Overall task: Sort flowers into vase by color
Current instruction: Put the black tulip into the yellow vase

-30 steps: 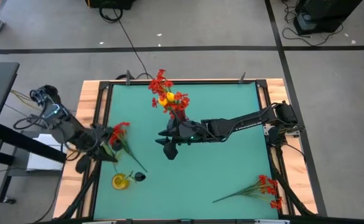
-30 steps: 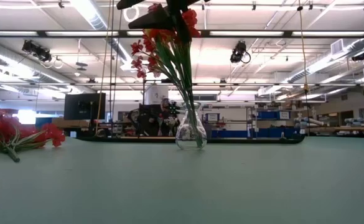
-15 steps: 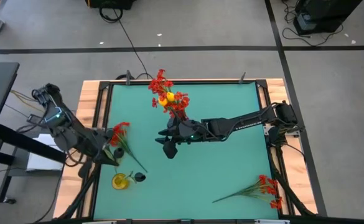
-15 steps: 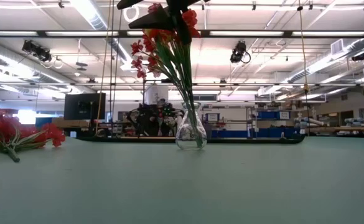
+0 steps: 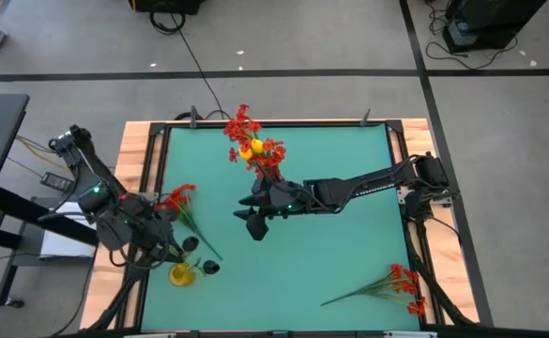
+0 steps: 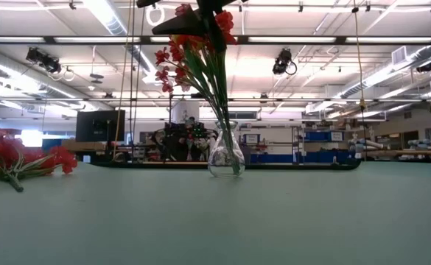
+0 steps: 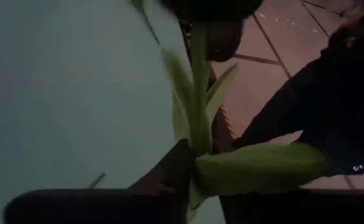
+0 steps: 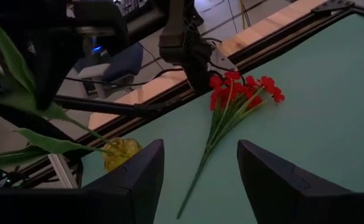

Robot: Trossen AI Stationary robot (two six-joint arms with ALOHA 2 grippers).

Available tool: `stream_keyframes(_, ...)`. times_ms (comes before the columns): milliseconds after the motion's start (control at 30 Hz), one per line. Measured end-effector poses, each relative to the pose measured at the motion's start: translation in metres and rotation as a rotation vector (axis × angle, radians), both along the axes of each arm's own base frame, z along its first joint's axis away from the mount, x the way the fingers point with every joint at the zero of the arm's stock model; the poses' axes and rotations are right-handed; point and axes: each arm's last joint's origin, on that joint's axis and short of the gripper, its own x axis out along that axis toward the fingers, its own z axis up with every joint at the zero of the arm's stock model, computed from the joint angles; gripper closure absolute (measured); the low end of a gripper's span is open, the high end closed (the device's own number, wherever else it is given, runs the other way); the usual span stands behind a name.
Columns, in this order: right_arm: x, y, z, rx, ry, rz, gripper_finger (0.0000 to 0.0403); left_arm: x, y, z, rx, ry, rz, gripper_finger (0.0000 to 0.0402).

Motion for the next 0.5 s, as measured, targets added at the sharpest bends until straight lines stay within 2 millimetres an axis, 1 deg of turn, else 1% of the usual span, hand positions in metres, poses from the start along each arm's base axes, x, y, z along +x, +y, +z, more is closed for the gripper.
stream_keyframes(167, 0.000, 0.000, 0.000, 0.002, 0.001, 0.005, 0.0182, 0.001, -0.001, -0.001, -0.057, 0.036, 0.042, 0.0262)
stream_keyframes(300, 0.000, 0.000, 0.000, 0.010, 0.001, 0.002, 0.0177, -0.003, 0.004, 0.001, -0.098, 0.058, 0.070, 0.0221)
stream_keyframes(367, 0.000, 0.000, 0.000, 0.019, 0.003, -0.001, 0.0176, -0.007, 0.009, 0.001, -0.141, 0.090, 0.112, 0.0213)
stream_keyframes(500, 0.000, 0.001, 0.000, 0.019, 0.003, 0.000, 0.0176, -0.014, 0.019, 0.001, -0.208, 0.141, 0.184, 0.0214)
